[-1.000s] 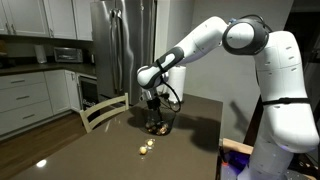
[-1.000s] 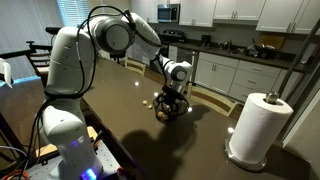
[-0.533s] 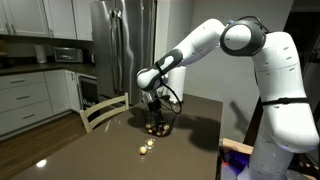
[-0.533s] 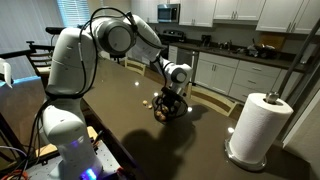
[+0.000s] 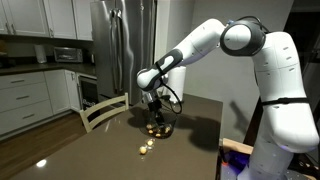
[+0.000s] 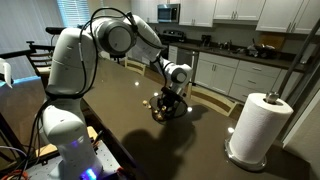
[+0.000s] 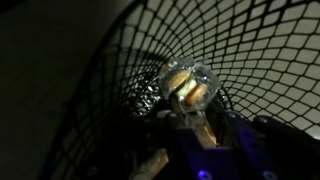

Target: Take a packet out of the basket and put it on the counter

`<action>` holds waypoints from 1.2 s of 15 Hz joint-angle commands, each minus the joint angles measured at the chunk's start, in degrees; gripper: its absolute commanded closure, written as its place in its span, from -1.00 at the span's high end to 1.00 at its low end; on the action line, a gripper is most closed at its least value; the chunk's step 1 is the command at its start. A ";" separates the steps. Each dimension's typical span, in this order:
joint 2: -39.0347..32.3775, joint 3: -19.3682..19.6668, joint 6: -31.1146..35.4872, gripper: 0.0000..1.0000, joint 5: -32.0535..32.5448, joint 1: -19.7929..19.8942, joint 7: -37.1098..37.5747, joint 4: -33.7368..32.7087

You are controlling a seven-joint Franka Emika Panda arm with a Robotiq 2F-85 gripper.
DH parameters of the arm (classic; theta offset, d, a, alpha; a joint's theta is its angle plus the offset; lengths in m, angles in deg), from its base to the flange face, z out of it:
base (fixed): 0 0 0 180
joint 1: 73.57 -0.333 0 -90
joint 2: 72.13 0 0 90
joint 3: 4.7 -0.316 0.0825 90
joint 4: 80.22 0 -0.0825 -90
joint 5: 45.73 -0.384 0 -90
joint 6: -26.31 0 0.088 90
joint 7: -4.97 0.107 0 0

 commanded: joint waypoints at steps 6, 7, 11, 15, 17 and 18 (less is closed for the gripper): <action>1.05 -1.23 -1.61 -0.95 -0.48 0.70 2.12 -1.30; 1.29 -1.28 -1.57 -0.94 -0.46 0.66 2.18 -1.35; 1.90 -1.40 -1.59 -0.93 -0.47 0.61 2.20 -1.84; 3.85 -1.48 -1.46 -0.94 -0.09 0.25 2.63 -1.54; 5.11 -1.51 -1.29 -0.94 0.24 -0.08 3.25 -1.35; 5.89 -1.57 -1.19 -0.93 0.43 -0.30 3.50 -1.21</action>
